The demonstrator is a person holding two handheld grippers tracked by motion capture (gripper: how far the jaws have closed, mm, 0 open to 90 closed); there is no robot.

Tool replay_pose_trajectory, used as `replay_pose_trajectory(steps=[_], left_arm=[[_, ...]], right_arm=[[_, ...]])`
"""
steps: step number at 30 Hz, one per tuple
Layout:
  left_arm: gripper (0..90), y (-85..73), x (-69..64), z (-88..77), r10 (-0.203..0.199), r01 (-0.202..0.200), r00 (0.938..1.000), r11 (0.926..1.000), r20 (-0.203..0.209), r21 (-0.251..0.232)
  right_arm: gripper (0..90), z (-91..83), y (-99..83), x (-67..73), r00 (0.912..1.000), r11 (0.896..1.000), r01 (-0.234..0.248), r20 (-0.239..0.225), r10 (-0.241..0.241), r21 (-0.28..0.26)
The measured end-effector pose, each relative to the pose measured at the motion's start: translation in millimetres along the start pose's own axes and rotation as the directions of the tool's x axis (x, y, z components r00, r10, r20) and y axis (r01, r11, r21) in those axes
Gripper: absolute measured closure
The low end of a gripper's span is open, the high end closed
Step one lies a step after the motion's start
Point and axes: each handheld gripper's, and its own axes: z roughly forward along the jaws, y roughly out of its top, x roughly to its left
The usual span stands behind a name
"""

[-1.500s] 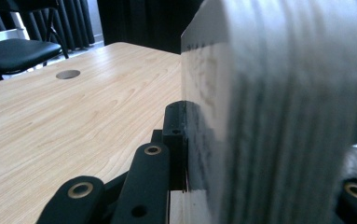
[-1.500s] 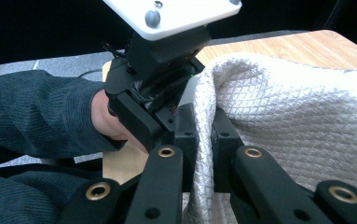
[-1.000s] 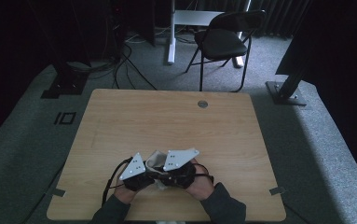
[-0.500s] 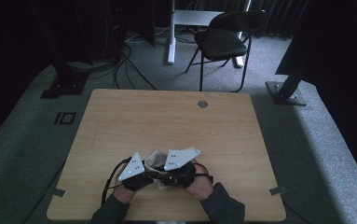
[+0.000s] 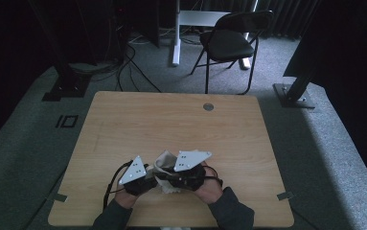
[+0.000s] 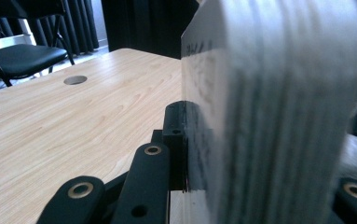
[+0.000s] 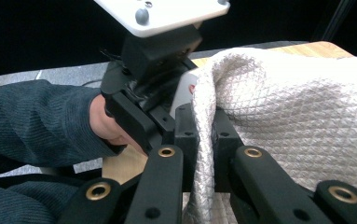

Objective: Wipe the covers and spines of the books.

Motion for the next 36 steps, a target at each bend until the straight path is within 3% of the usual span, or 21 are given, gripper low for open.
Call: replay_pose_trajectory(steps=[36], left_arm=[[78.0, 3.0, 4.0, -7.6, -0.005, 0.005, 0.9999, 0.9999, -0.010, -0.015]], right_arm=[[84.9, -19.1, -22.6, -25.1, 0.9941, 0.997, -0.083, 0.070, 0.083, -0.001]])
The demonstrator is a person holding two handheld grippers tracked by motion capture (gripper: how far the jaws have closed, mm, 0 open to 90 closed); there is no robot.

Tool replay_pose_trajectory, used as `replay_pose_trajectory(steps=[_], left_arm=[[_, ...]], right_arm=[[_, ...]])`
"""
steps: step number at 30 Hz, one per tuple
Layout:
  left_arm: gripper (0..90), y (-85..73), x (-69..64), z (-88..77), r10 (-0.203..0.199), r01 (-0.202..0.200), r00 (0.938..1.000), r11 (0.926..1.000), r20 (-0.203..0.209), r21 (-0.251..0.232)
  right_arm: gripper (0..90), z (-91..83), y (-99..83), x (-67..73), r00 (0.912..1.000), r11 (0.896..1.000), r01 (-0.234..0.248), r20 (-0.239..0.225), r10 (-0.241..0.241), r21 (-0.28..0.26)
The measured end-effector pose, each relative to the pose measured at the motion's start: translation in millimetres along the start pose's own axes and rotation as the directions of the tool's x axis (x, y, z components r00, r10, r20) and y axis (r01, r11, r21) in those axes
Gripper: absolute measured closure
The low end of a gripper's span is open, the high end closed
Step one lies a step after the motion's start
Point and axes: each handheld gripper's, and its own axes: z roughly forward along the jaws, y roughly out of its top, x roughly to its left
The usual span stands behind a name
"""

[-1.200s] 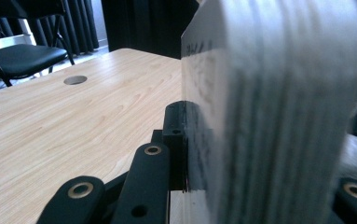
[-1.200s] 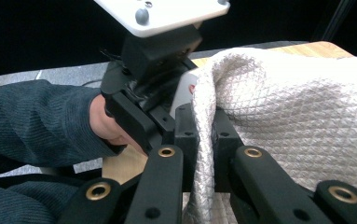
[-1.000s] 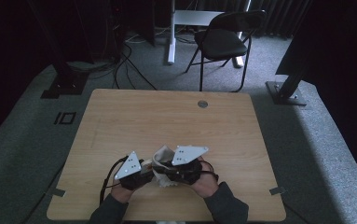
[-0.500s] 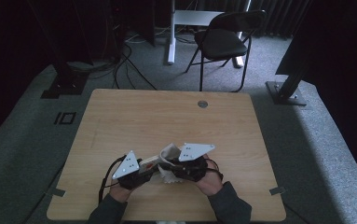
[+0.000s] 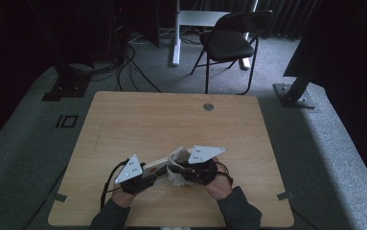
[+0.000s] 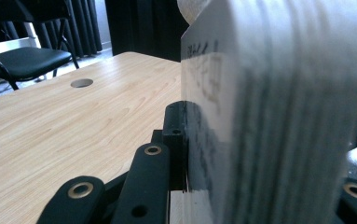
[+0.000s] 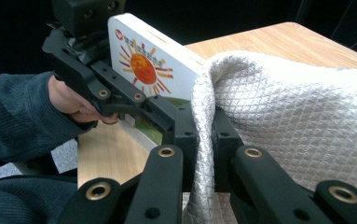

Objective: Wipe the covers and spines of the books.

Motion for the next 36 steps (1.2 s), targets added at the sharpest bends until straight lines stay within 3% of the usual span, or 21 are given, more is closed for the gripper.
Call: replay_pose_trajectory(steps=[36], left_arm=[[78.0, 4.9, 2.7, -6.8, -0.017, 0.017, 0.9997, 0.9991, -0.018, -0.040]], right_arm=[[84.9, 18.6, -16.6, -1.7, 0.9995, 0.997, -0.031, -0.007, 0.032, 0.065]])
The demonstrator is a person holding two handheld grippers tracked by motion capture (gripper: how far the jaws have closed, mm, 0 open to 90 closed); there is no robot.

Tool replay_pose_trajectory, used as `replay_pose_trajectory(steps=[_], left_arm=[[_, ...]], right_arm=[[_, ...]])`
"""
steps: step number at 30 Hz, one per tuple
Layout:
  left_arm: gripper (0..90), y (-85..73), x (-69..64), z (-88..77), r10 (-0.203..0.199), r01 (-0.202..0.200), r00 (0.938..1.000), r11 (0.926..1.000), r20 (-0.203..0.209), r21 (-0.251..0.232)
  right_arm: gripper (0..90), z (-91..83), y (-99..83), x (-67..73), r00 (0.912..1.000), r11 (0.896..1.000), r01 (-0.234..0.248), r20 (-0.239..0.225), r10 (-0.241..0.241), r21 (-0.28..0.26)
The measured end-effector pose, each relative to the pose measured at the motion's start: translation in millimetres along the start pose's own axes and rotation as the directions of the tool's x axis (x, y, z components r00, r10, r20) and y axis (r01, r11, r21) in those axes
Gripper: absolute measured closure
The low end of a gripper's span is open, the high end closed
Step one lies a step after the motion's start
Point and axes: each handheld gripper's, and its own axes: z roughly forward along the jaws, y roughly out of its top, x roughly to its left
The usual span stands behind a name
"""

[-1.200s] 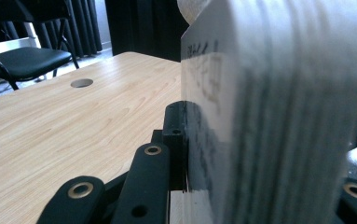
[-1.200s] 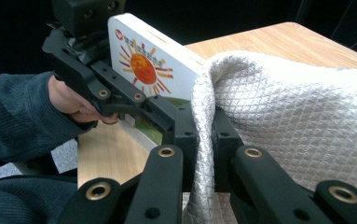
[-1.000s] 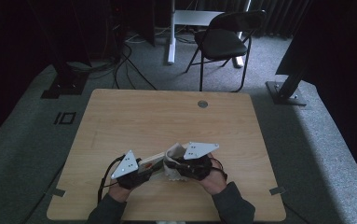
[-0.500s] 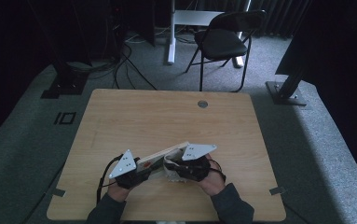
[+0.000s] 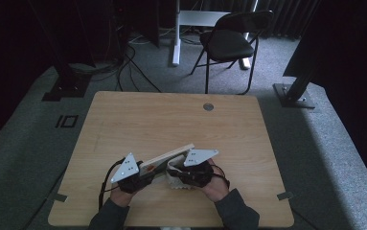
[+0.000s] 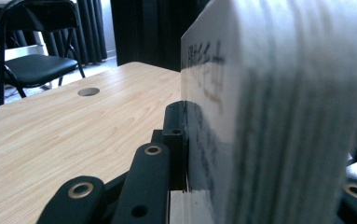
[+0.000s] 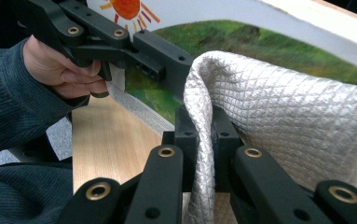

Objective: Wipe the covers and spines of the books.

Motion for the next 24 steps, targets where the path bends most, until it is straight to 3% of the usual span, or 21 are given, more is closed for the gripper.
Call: replay_pose_trajectory(steps=[24], left_arm=[[78.0, 1.6, 1.8, -2.1, -0.021, 0.021, 0.9998, 0.9997, -0.002, -0.014]], right_arm=[[84.9, 15.5, -1.8, 5.5, 0.9994, 0.999, 0.012, -0.032, -0.011, 0.039]])
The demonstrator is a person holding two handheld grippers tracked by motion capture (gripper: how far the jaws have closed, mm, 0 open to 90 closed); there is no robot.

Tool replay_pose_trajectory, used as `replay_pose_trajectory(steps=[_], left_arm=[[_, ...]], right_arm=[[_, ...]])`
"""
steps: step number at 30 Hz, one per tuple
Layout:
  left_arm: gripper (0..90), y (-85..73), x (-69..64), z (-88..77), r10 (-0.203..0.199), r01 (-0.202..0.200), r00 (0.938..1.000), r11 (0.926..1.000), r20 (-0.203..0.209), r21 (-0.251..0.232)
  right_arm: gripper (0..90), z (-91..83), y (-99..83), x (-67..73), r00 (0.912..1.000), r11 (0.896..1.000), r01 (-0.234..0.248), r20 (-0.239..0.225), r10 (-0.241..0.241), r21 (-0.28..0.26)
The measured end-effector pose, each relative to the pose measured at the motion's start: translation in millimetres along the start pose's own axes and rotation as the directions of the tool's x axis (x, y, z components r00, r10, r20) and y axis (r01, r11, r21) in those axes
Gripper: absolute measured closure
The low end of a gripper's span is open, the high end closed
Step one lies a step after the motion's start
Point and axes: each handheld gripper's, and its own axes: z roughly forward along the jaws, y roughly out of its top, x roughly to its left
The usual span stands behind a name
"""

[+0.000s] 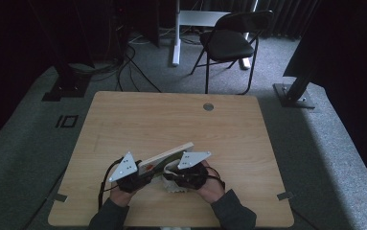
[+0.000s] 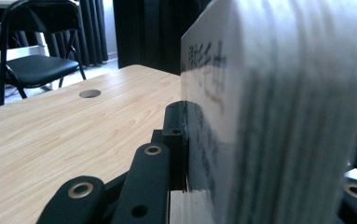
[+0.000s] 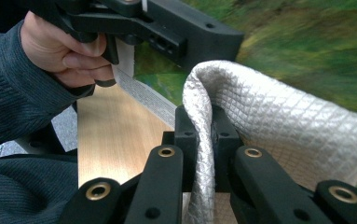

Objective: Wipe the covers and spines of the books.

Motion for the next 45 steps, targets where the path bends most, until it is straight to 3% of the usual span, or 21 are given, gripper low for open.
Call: replay_pose_trajectory(steps=[11, 45], left_arm=[[78.0, -0.3, 1.3, -0.2, -0.010, 0.010, 0.9999, 0.9999, -0.006, -0.002], [78.0, -1.8, 0.0, 2.8, -0.024, 0.024, 0.9997, 0.9997, -0.005, 0.001]], right_arm=[[84.9, 7.4, 3.8, 4.9, 0.9999, 1.000, 0.014, -0.008, -0.014, 0.008], [84.9, 31.2, 9.2, 23.8, 0.9947, 0.998, 0.049, -0.091, -0.046, 0.026]])
